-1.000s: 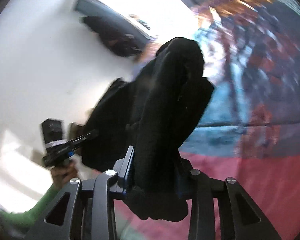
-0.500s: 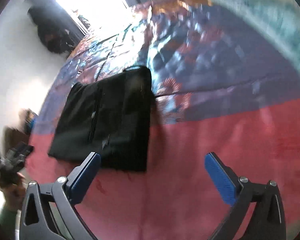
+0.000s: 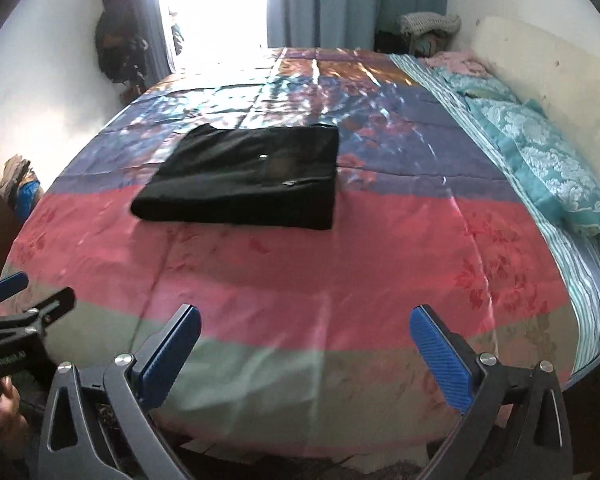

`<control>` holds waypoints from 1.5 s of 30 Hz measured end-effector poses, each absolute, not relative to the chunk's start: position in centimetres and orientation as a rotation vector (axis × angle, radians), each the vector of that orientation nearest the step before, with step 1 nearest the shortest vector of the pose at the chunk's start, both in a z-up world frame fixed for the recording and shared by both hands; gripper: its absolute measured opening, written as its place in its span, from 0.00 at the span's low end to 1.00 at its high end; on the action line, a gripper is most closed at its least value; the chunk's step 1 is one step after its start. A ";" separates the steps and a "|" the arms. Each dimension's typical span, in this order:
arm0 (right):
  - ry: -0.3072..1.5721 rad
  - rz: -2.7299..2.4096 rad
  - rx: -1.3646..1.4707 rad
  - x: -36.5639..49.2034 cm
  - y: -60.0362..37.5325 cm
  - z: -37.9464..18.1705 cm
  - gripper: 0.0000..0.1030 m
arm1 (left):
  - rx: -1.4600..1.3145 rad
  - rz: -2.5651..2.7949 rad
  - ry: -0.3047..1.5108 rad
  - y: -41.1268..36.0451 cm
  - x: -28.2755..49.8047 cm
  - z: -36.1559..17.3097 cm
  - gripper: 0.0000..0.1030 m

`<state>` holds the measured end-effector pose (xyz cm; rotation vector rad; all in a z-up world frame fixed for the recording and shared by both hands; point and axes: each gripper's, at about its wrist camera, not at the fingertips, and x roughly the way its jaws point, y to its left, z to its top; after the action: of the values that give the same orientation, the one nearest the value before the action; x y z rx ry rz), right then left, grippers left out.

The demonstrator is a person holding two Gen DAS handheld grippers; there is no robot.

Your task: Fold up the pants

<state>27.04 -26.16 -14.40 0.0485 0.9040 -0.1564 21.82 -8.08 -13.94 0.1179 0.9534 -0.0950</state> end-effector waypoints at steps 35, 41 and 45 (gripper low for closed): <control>0.865 -0.185 0.009 23.7 -21.9 -8.7 1.00 | 0.132 -0.083 0.878 -8.0 19.2 -8.4 0.97; 0.864 -0.191 0.003 23.6 -21.8 -8.3 1.00 | 0.141 -0.072 0.875 -8.2 19.3 -8.4 0.97; 0.867 -0.198 0.000 23.5 -21.8 -8.3 1.00 | 0.136 -0.073 0.883 -7.9 19.4 -8.6 0.97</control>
<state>23.55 -21.79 -8.31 -0.0002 0.8672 -0.1976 19.35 -7.94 -8.56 0.1358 0.8825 -0.0726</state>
